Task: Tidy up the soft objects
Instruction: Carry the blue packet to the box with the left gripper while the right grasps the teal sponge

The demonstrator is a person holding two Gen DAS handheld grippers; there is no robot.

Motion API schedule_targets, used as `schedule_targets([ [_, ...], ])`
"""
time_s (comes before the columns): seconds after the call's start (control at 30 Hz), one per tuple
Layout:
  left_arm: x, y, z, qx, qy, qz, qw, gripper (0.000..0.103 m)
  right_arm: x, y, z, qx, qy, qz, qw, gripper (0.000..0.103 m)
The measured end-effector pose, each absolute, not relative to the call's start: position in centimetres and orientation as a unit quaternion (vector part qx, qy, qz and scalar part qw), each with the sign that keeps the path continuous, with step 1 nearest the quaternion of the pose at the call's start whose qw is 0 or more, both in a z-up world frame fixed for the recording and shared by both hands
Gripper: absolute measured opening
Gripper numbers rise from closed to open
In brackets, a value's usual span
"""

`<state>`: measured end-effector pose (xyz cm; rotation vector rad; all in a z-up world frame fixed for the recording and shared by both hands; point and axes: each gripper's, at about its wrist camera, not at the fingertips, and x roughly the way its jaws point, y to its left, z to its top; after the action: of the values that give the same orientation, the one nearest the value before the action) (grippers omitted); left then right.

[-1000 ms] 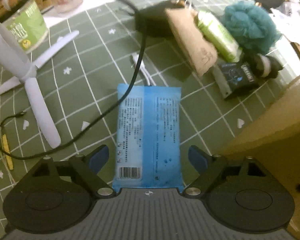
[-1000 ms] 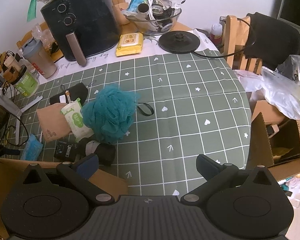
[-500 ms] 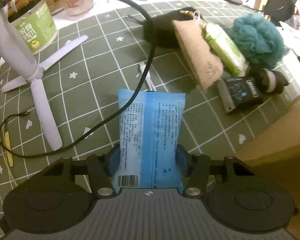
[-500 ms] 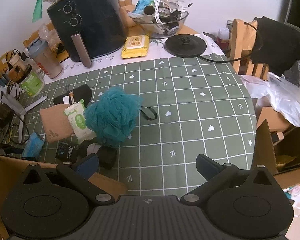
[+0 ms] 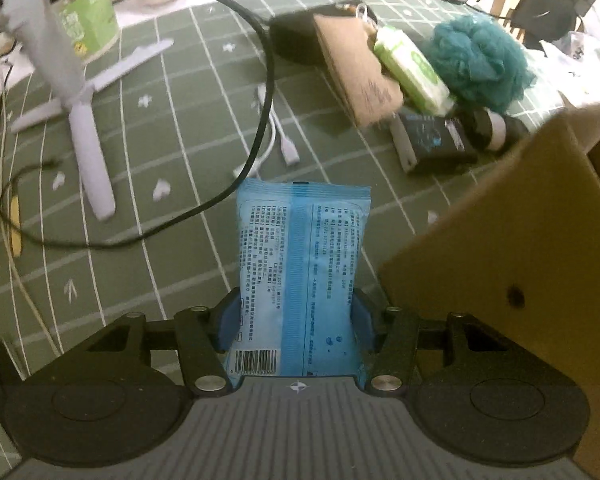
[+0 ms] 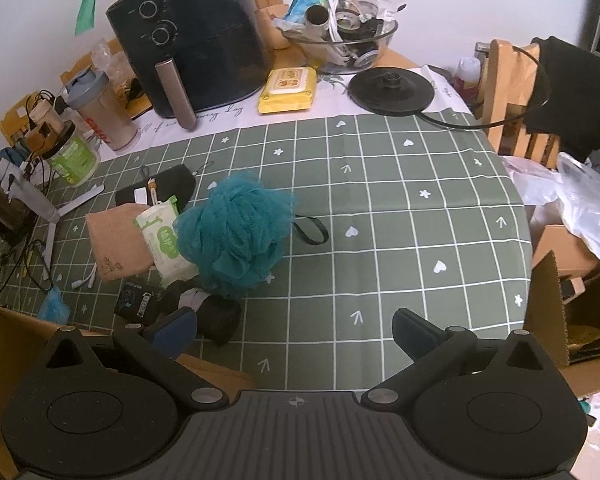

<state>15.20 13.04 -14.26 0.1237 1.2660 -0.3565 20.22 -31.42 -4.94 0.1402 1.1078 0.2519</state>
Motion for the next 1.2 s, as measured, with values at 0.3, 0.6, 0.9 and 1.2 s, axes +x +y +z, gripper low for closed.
schedule_targets([
  [0.3,12.8,13.5,-10.7,0.029,0.559,-0.131,0.818,0.055,21.7,-31.0,-5.0,0.048,0.508,0.148,0.847,0.103],
  [0.6,11.4,14.1,-4.3,-0.008,0.502,-0.09,0.86,0.055,23.7,-29.9,-6.5,0.017,0.5,0.188,0.845,0.103],
  [0.9,10.9,12.7,0.6,-0.054,0.47,-0.078,0.877,0.055,27.2,-28.0,-9.0,0.015,0.496,0.244,0.833,0.103],
  [1.2,9.4,10.2,2.3,-0.075,0.452,-0.09,0.884,0.055,30.9,-25.0,-12.8,0.021,0.509,0.268,0.818,0.103],
])
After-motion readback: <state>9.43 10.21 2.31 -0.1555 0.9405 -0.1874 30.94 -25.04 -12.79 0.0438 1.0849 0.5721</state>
